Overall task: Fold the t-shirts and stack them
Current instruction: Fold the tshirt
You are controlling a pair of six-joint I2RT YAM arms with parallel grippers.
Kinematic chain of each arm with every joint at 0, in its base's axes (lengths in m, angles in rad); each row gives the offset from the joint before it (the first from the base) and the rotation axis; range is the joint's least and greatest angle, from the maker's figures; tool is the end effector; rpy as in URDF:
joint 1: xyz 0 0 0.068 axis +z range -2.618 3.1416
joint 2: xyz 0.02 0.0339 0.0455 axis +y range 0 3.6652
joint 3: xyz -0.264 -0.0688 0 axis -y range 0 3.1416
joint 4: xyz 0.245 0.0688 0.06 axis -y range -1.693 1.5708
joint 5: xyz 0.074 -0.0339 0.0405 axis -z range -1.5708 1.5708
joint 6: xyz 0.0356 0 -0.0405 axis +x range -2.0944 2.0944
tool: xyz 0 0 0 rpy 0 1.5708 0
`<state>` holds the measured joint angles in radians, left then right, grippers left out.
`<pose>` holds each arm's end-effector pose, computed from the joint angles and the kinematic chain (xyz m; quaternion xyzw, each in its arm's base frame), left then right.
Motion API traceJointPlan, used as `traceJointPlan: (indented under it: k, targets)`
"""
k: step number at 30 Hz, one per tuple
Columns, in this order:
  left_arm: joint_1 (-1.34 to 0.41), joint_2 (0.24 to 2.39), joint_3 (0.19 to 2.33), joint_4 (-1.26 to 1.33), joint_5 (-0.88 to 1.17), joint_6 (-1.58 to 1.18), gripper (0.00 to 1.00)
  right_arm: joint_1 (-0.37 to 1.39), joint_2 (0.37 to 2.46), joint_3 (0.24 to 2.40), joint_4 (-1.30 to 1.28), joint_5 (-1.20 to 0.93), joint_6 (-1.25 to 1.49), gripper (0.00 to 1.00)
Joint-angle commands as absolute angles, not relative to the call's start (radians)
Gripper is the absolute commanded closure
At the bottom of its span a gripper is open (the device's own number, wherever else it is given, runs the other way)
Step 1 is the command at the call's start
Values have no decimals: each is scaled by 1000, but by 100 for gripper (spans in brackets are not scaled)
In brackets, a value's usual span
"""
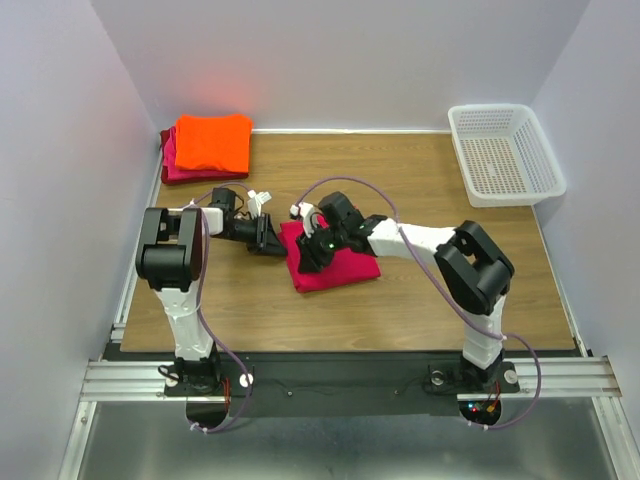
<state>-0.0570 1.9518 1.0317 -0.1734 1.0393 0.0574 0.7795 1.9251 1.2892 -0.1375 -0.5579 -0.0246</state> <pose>0.3543 -0.0510 0.1182 0.1654 0.8353 -0.4825 0.2053 0.2847 0.3079 0.1911 -0.4450 0.7735 0.3734 0.2534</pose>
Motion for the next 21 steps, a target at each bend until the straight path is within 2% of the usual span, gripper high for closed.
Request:
traceJointPlan:
  k: [1,8,12,14,18,21]
  targets:
    - [-37,2035,1103,-138,1026,35,73,781,1979,1227,-25,-568,61,60]
    - [-34,2134,1245,-158,1014,17,75,784,2019,1212,81,-537,91,58]
    - [-29,2192,1414,-201,993,25,75,784,2034,1275,78,-437,49,43]
    - [-8,2209,1471,-201,1000,17,75,784,2017,1319,78,-414,37,39]
    - [51,2146,1571,-222,1037,40,72,772,1902,1396,4,-429,40,36]
    - [58,2010,1516,-258,1049,116,70,727,1835,1422,-106,-486,95,36]
